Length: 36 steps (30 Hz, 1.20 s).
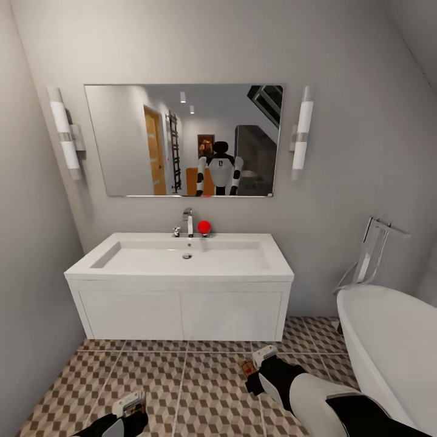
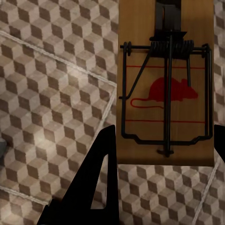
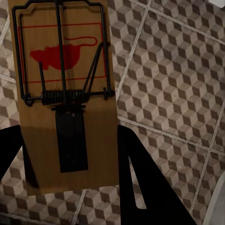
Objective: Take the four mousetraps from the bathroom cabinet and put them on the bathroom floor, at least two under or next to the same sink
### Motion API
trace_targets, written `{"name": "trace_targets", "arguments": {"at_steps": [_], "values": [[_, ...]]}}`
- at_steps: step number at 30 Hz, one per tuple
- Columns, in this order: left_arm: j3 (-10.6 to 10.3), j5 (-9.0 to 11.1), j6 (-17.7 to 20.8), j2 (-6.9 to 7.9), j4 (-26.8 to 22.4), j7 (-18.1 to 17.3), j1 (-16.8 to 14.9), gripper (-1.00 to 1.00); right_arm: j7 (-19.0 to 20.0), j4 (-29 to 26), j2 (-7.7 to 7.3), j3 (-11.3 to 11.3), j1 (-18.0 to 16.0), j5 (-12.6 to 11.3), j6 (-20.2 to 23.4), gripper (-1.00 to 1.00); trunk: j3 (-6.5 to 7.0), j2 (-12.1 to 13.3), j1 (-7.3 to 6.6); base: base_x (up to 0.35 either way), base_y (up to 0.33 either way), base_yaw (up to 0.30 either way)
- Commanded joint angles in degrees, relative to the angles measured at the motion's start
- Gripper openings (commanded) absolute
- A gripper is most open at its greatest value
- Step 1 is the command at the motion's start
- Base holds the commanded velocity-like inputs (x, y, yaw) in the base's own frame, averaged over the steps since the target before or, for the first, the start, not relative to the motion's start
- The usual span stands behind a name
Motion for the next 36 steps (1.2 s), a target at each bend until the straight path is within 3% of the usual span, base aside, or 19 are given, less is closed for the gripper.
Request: {"name": "trace_targets", "arguments": {"at_steps": [1,6,25,36], "values": [[0.15,0.08,0.33,-0.05,-0.1,0.18,-0.02,-1.0,-0.29,0.12,0.03,0.11,-0.08,0.11,0.07,-1.0,-0.07,-0.04,0.0,0.0,0.0,0.0],[0.15,0.08,0.33,-0.1,-0.1,0.18,-0.02,-1.0,-0.34,0.12,0.03,0.19,-0.05,0.18,0.03,-1.0,-0.07,-0.04,0.0,0.0,0.0,0.0],[0.0,-0.25,0.35,0.12,-0.01,0.26,-0.02,-1.0,-0.5,0.12,0.03,0.14,-0.07,-0.05,0.07,-1.0,-3.48,-7.67,4.17,0.0,0.0,0.0],[-0.13,-4.88,0.25,0.27,-0.02,0.42,-0.02,-1.0,-1.19,0.19,0.03,0.07,-0.05,-0.15,-0.29,-1.0,-5.45,-12.08,6.59,0.0,0.0,0.0]]}}
